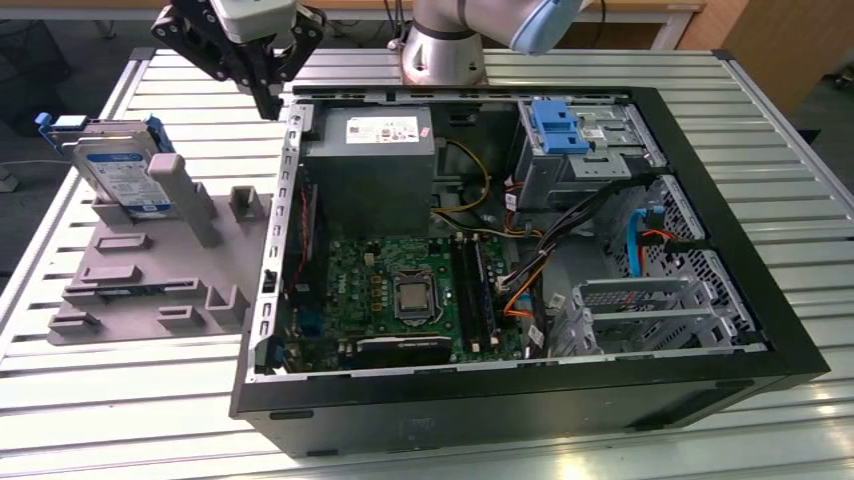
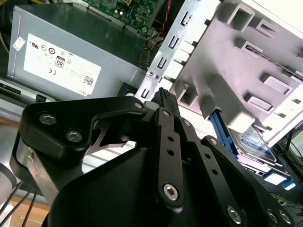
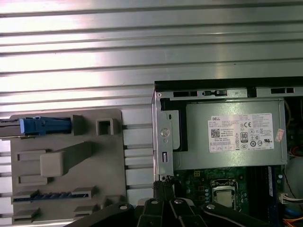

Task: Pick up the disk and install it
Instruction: 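Reach for the disk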

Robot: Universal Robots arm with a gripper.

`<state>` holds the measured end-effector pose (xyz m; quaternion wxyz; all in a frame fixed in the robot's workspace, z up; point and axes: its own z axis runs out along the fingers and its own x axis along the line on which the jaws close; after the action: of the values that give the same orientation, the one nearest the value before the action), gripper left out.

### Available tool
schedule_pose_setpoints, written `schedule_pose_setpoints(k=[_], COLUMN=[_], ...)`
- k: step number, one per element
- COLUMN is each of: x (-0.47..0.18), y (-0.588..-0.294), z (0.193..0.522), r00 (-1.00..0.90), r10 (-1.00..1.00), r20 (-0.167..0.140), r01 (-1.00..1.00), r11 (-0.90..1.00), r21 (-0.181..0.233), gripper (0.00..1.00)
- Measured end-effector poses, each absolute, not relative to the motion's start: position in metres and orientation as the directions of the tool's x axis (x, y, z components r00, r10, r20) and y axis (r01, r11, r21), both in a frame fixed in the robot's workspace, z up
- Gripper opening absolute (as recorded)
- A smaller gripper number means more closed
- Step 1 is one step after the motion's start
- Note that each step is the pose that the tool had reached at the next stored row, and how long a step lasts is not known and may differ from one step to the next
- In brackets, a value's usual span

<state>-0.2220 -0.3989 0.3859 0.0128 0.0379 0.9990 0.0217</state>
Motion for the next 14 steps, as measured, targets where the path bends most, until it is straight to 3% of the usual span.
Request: schedule_pose_setpoints(k=[14], x=[-0.2246], y=[-0.3989], z=[0.3858], r00=[-0.997], r10=[0.076], r20=[-0.024], r01=[0.075], r11=[0.996], r21=[0.044], gripper=[0.11])
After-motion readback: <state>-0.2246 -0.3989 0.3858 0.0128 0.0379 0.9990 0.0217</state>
